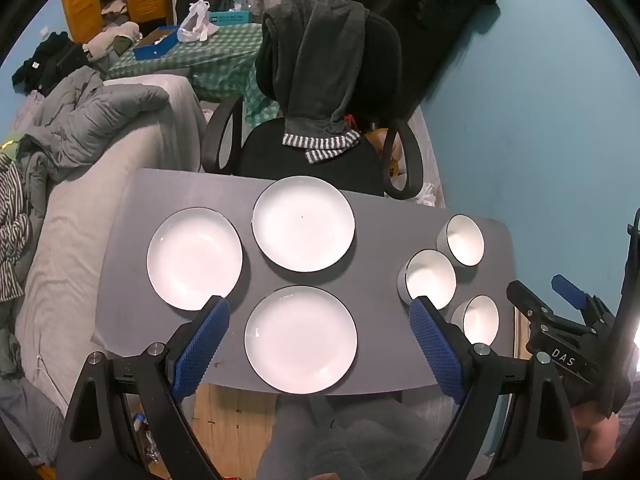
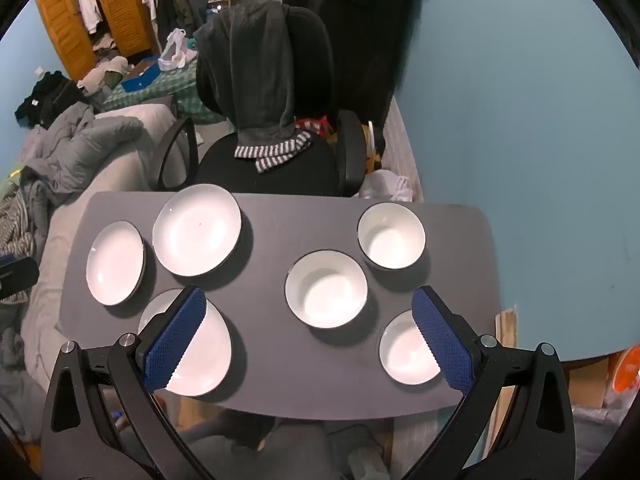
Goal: Organize plates and bowls
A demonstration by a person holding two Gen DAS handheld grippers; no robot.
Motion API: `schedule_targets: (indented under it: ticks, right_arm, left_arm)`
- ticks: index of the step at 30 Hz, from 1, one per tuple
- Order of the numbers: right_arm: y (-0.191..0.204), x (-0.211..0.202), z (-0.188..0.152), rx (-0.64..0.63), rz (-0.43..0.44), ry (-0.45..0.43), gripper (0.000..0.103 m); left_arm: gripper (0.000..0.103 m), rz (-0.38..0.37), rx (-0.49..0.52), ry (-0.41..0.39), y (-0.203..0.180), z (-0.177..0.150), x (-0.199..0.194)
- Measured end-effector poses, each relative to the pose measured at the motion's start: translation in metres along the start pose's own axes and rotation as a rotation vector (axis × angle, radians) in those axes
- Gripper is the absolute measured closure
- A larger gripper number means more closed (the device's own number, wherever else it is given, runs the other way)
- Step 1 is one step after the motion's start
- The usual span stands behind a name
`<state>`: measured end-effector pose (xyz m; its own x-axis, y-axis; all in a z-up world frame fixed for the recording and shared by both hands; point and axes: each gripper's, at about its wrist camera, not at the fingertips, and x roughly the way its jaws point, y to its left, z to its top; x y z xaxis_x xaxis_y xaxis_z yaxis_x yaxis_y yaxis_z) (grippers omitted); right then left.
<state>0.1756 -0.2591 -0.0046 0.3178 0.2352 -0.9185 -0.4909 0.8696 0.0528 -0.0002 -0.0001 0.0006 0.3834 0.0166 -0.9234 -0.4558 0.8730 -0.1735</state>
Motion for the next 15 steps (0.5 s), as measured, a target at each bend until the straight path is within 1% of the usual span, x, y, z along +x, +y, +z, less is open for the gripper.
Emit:
schedule_targets:
  ticks: [4,8,10,15]
  right_arm:
    - [-0.001,0.000,0.001,-0.002,-0.006,0.000,0.002]
    - [-0.003,0.000,0.003,-0.001,-0.003,0.001,0.002]
    - [-0.003,0.000,0.003,-0.001,-0.002,0.000,0.002]
    - [-0.004,0.001,0.003,0.002,0.000,0.002,0.002]
  left_arm:
    - [0.011,-0.007,-0.019,-0.003,0.001,0.000,-0.001]
    - [0.011,-0.042,-0.052,0.003,0.002,0.000,0.000]
    - [0.011,-0.041,-0.040,0.007,-0.005,0.009,-0.002]
    - [0.011,-0.046,-0.041,-0.008,-0.007,0.010,-0.004]
